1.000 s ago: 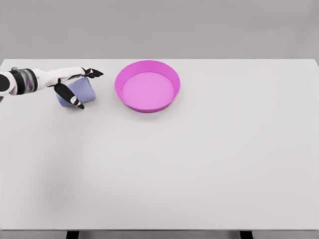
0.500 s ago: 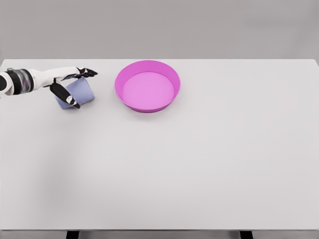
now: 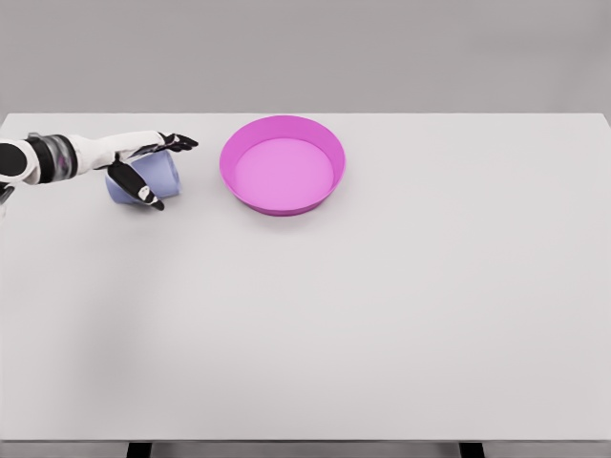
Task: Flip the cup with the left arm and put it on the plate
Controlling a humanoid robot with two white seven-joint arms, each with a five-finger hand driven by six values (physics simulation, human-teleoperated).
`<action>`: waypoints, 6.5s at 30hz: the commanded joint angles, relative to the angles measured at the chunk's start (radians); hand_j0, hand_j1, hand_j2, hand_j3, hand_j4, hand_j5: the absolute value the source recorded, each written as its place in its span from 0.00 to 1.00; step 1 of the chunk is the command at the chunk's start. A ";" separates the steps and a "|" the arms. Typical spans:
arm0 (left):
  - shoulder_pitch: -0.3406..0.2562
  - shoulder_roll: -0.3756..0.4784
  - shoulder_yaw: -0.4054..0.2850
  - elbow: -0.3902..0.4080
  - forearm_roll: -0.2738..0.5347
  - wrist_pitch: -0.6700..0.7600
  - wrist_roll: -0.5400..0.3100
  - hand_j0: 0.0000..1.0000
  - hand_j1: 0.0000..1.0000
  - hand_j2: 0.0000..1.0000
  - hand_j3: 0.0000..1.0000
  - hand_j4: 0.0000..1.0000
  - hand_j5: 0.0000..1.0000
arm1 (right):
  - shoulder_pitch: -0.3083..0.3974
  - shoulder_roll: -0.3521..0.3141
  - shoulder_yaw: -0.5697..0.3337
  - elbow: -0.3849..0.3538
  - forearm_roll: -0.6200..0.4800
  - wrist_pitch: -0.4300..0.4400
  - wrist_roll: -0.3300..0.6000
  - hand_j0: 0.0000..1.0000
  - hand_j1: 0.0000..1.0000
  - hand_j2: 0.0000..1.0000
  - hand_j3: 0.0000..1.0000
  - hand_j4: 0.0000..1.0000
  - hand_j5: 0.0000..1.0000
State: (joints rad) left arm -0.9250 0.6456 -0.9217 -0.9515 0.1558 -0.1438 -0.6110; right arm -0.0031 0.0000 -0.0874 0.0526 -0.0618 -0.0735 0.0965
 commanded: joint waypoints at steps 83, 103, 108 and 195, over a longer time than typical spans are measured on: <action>-0.006 -0.058 0.147 -0.010 0.016 -0.040 0.000 0.76 0.76 0.76 0.76 0.76 0.76 | 0.000 0.000 0.000 0.001 -0.001 0.000 0.000 1.00 1.00 1.00 1.00 1.00 1.00; -0.005 -0.126 0.201 -0.059 0.016 -0.128 0.000 0.76 0.76 0.76 0.76 0.76 0.76 | 0.000 0.000 0.000 0.000 0.000 0.000 0.000 1.00 1.00 1.00 1.00 1.00 1.00; -0.005 -0.152 0.204 -0.089 0.016 -0.135 0.000 0.77 0.77 0.77 0.77 0.77 0.77 | 0.000 0.000 0.000 0.000 -0.001 0.000 0.000 1.00 1.00 1.00 1.00 1.00 1.00; 0.193 -0.182 0.360 -0.282 0.083 -0.152 0.000 1.00 1.00 1.00 1.00 1.00 1.00 | 0.000 0.000 0.000 0.001 -0.001 0.000 0.000 1.00 1.00 1.00 1.00 1.00 1.00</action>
State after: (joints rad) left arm -0.7317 0.4343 -0.5728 -1.2078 0.2196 -0.2972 -0.6111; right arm -0.0031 0.0000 -0.0874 0.0525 -0.0618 -0.0735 0.0965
